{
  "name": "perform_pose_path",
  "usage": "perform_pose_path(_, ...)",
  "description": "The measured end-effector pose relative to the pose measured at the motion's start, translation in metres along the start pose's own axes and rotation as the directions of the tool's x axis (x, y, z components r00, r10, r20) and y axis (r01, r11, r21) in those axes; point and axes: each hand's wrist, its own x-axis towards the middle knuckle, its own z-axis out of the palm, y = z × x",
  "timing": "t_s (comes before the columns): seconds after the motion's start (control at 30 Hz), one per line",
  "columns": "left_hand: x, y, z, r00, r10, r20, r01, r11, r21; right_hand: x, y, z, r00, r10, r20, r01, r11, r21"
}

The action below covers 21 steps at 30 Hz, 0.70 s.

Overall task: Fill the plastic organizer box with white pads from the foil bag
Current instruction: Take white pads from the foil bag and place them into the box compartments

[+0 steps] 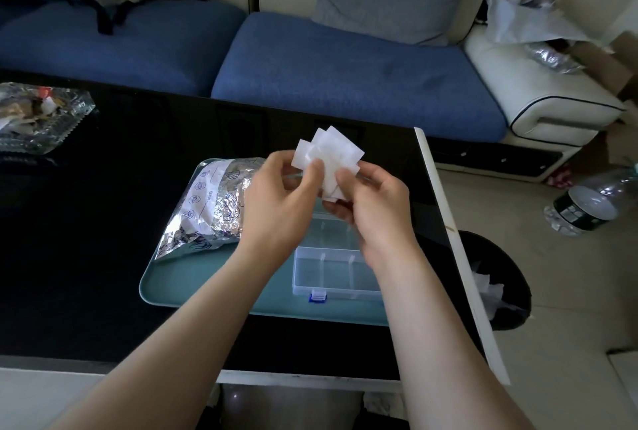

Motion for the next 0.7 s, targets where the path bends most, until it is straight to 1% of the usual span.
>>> perform_pose_path(0.03,-0.002,0.001,0.005,0.995,-0.067,0.077,0.076,0.989,-0.126,-0.001,-0.003,-0.002,1.000,0.007,0.005,-0.007,1.000,0.014)
perform_pose_path(0.1,-0.003,0.001,0.012,0.966,-0.175,0.191,0.233,0.907,-0.350,-0.005,-0.007,-0.005,0.999,0.005,0.032,-0.005,1.000,-0.011)
perform_pose_path(0.17,-0.004,0.002,0.015,0.941,-0.260,0.217,0.333,0.827,-0.453,-0.009,-0.008,-0.009,0.997,0.009,0.074,-0.005,0.999,-0.047)
perform_pose_path(0.3,-0.006,0.006,0.013,0.897,-0.382,0.221,0.439,0.720,-0.538,-0.014,-0.007,-0.020,0.986,0.036,0.162,-0.031,0.999,-0.030)
perform_pose_path(0.4,-0.005,0.006,0.014,0.881,-0.426,0.205,0.462,0.687,-0.561,-0.016,-0.008,-0.029,0.985,0.044,0.169,-0.032,0.997,-0.072)
perform_pose_path(0.5,-0.005,0.004,0.016,0.875,-0.447,0.183,0.463,0.666,-0.585,-0.014,-0.008,-0.035,0.994,0.037,0.103,-0.021,0.988,-0.152)
perform_pose_path(0.57,-0.003,0.002,0.016,0.873,-0.452,0.184,0.465,0.655,-0.596,-0.013,-0.008,-0.038,0.998,0.028,0.052,-0.018,0.985,-0.173)
perform_pose_path(0.7,-0.001,0.000,0.017,0.859,-0.475,0.189,0.488,0.653,-0.579,-0.010,-0.011,-0.042,0.989,-0.005,-0.146,-0.021,0.985,-0.172)
